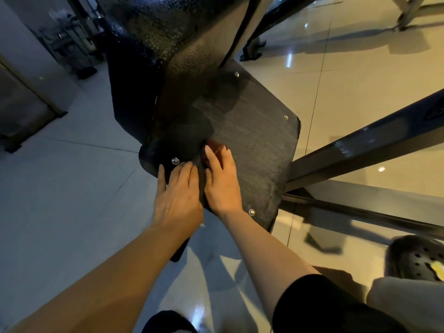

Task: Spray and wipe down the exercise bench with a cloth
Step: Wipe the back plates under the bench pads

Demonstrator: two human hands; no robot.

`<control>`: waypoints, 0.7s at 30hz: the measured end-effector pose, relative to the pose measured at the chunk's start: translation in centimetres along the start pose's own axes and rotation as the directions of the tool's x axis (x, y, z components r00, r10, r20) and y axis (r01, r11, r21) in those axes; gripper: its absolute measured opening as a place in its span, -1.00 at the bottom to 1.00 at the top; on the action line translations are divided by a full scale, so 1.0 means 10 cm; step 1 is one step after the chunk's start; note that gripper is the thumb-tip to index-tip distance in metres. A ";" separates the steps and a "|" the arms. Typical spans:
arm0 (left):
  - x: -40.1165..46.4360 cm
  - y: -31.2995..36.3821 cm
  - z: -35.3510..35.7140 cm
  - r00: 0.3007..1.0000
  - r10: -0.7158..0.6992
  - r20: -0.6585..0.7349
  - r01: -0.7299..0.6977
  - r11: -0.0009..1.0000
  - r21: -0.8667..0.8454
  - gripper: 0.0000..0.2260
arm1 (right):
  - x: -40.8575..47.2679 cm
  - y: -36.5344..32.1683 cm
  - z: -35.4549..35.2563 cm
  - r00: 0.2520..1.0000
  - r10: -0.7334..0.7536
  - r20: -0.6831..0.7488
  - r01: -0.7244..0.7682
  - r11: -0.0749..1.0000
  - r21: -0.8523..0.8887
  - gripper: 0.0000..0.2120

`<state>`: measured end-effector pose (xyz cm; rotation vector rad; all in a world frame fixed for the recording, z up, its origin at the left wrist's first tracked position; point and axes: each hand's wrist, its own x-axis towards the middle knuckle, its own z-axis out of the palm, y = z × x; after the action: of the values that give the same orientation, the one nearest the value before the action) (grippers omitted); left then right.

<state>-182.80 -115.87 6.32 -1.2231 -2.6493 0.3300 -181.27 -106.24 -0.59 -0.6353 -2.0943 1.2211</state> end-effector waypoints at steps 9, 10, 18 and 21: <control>0.11 0.09 0.05 0.996 0.076 -0.043 -0.078 0.996 -0.037 -0.37 | -0.12 0.90 -0.61 0.845 0.470 -0.253 -0.514 0.845 -0.146 -0.45; 0.11 0.09 0.05 0.997 0.062 -0.045 -0.064 0.997 -0.035 -0.37 | -0.04 0.78 -0.60 0.837 0.467 -0.285 -0.520 0.841 -0.151 -0.43; 0.08 -0.05 -0.03 0.996 -0.046 -0.075 0.042 0.998 -0.044 -0.41 | 0.19 -0.08 -0.18 0.963 0.046 -0.267 -0.044 0.999 0.014 -0.52; 0.07 -0.08 -0.01 0.996 -0.036 -0.087 0.031 0.998 -0.059 -0.42 | 0.18 0.18 -0.21 0.956 0.015 -0.292 -0.075 0.977 -0.198 -0.55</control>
<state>-183.78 -115.84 6.70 -1.1797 -2.6177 0.1909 -180.85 -103.04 -0.90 -0.9032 -1.9792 0.8775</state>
